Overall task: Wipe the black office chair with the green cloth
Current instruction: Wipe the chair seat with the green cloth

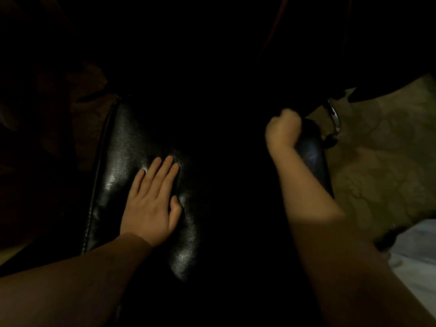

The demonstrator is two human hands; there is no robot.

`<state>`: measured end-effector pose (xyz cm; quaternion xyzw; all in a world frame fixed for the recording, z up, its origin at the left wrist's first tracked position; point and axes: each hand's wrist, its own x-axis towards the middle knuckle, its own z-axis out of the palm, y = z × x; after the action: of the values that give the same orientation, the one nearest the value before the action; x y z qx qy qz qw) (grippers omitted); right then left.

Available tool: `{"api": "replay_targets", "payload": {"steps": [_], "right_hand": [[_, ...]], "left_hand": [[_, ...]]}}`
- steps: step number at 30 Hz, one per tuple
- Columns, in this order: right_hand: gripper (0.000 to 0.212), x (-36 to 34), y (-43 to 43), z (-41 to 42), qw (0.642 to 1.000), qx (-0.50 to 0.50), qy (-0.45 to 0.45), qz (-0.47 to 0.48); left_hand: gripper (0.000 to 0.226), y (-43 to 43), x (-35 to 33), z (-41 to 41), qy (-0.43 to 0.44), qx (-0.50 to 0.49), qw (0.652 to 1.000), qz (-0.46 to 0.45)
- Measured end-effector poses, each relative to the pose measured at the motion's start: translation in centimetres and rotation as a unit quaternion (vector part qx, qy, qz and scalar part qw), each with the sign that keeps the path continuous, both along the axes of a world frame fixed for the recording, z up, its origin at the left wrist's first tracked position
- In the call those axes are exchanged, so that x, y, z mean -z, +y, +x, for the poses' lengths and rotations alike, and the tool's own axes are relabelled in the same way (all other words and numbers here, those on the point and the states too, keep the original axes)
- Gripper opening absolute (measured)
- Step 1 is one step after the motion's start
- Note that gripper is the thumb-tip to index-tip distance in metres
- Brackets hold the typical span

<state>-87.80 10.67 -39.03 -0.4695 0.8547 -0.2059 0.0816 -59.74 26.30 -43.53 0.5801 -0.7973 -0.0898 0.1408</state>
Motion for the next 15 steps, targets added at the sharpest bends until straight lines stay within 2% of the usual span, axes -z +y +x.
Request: {"api": "replay_targets", "payload": {"steps": [5, 9, 15], "right_hand": [[0.026, 0.2, -1.8, 9.4, 0.995, -0.094, -0.021, 0.031], [0.024, -0.1, -2.5, 13.5, 0.987, -0.150, -0.014, 0.050], [0.020, 0.3, -2.4, 19.7, 0.959, -0.283, -0.024, 0.019]], "left_hand": [[0.062, 0.0, -0.1, 0.1, 0.001, -0.002, 1.000, -0.003], [0.063, 0.1, -0.4, -0.1, -0.001, -0.001, 1.000, -0.003], [0.064, 0.0, -0.1, 0.0, -0.004, 0.005, 1.000, -0.005]]}}
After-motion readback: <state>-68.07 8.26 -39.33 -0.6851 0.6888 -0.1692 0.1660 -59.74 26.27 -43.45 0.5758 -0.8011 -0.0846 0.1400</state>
